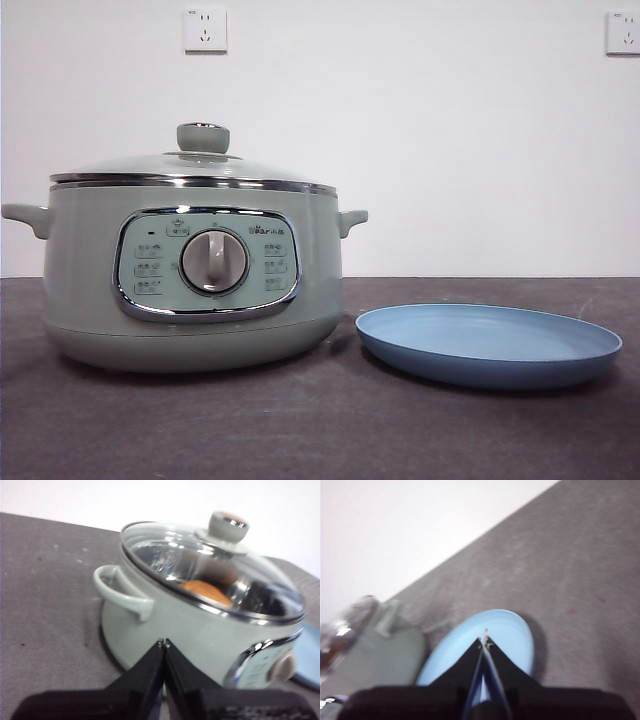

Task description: Take the potato out from the steamer,put the potato on the plate,close the lid

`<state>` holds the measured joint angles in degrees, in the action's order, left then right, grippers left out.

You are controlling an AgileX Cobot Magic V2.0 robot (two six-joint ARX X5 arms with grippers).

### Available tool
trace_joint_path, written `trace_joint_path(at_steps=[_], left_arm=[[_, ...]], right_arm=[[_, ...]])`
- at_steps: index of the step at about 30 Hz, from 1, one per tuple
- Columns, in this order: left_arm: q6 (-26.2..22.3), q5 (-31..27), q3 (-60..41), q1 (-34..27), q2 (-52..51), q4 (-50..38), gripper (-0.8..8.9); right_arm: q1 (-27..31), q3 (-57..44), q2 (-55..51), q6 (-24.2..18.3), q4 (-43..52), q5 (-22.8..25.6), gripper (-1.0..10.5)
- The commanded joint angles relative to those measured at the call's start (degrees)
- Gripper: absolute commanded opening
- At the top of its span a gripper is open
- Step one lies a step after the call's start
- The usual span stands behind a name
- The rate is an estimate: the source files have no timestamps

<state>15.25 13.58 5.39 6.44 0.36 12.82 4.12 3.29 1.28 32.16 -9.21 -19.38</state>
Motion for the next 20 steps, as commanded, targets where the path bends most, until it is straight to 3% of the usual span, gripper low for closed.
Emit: trace_joint_path(at_steps=[1, 5, 15, 20], left_arm=[[1.97, 0.20, 4.26, 0.04, 0.00, 3.28, -0.06], [2.14, 0.17, 11.02, 0.04, 1.16, 7.65, -0.06], [2.01, 0.55, 28.68, 0.04, 11.15, 13.77, -0.06], [-1.68, 4.68, 36.68, 0.11, 19.56, 16.46, -0.06]], right_arm=[[-0.13, 3.76, 0.92, 1.20, -0.17, -0.22, -0.1], [-0.15, 10.47, 3.96, -0.35, -3.80, -0.24, -0.1], [-1.62, 33.31, 16.87, -14.01, -10.84, -0.24, -0.1], [-3.34, 46.18, 26.25, -21.44, -15.74, -0.48, -0.1]])
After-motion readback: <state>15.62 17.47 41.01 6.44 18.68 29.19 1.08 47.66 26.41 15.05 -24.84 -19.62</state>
